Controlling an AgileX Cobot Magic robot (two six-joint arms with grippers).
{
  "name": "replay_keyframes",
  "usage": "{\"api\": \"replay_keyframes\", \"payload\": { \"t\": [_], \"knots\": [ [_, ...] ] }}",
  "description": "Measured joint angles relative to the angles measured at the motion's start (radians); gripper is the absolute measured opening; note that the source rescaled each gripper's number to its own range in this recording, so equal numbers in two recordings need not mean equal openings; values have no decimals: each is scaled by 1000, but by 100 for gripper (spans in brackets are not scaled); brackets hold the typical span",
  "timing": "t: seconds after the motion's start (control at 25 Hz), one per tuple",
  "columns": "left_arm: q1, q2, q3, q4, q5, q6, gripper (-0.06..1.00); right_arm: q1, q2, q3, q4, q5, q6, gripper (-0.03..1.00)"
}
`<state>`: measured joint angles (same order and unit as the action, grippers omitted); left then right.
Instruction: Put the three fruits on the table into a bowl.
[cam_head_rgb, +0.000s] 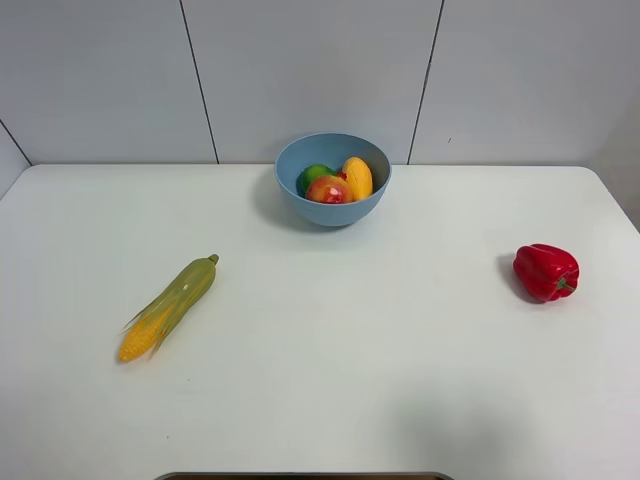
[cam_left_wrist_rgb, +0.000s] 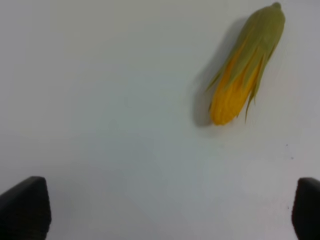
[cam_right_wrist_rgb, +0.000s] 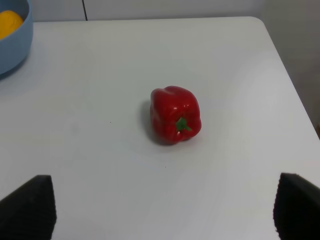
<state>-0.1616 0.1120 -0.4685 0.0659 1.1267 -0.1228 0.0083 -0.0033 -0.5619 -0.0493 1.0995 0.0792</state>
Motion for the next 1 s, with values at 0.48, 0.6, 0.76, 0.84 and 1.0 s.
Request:
{"api": "replay_keyframes", "payload": {
  "t": [0.48,0.6,0.76,0.84,1.0],
  "knots": [
    [0,-7,21,3,-32,-26,100,0,0,0,0,0,0,92],
    [2,-12,21,3,-32,-26,100,0,0,0,0,0,0,92],
    [53,-54,21,3,-33,-26,100,0,0,0,0,0,0,92],
    [81,-88,21,3,-33,-26,100,0,0,0,0,0,0,92],
    [89,-114,22,3,-34,-28,100,0,0,0,0,0,0,92]
  ]
}}
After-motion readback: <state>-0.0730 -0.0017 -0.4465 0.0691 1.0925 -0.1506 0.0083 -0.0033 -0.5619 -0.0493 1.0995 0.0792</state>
